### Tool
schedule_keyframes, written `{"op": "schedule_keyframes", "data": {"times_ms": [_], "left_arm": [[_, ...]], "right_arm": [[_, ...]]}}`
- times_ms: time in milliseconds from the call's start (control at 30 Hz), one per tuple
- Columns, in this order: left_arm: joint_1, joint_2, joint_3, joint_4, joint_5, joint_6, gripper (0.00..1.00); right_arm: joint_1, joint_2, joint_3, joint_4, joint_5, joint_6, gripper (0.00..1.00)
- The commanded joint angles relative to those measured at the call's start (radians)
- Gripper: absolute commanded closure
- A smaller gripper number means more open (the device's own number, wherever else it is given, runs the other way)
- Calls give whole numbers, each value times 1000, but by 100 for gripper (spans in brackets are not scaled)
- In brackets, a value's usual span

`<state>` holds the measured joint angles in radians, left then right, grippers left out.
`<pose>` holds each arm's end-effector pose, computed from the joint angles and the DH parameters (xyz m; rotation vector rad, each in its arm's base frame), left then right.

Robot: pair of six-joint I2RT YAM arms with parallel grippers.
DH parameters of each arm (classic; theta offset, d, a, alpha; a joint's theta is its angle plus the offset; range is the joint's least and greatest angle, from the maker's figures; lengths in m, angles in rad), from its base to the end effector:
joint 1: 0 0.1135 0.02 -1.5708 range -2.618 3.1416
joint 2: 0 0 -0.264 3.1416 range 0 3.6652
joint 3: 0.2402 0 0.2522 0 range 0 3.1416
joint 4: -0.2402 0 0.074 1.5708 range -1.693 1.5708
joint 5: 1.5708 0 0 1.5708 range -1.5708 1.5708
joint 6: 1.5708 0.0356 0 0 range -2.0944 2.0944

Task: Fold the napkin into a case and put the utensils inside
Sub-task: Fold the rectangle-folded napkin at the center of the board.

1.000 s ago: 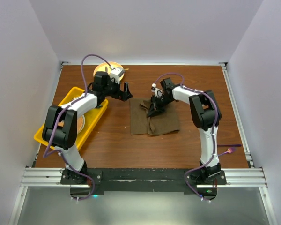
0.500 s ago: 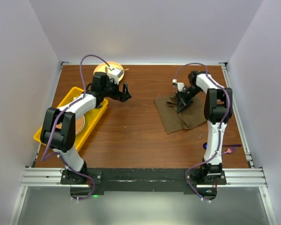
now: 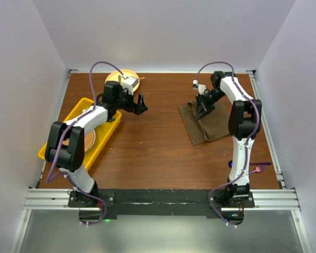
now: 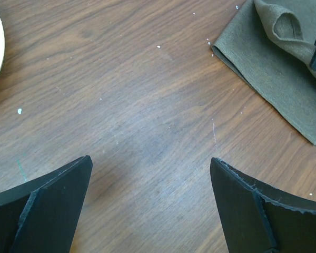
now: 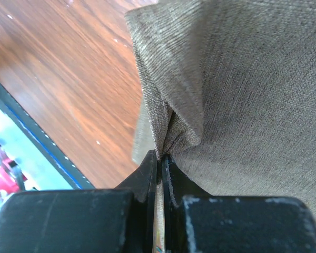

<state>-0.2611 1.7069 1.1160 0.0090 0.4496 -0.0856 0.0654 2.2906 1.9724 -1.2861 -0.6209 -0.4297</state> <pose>0.3644 -0.1134 0.2301 0.4522 2.1175 -0.6839 0.4397 0.0496 0.1895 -0.6997 2.8327 0.9294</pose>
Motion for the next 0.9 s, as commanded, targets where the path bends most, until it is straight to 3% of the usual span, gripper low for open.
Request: {"op": "schedule_keyframes", "data": {"times_ms": [0,300,467,667,867], "left_arm": [[10,-12,25,17,24,14,0],[10,4,27,19,28,15,0],[10,-4,12,28,34,9,0],[22,-35,-13,25,32,-2,0],[52,-78,-68,8,37,-34,0]], "right_arm": [[17,-50,-35,65,-17,123,100],[47,-13,-168,292,-3,299,100],[96,-3,-234,340,10,283,100],[217,30,-230,122,-30,-24,100],[235,-34,-306,-36,48,-337,100]]}}
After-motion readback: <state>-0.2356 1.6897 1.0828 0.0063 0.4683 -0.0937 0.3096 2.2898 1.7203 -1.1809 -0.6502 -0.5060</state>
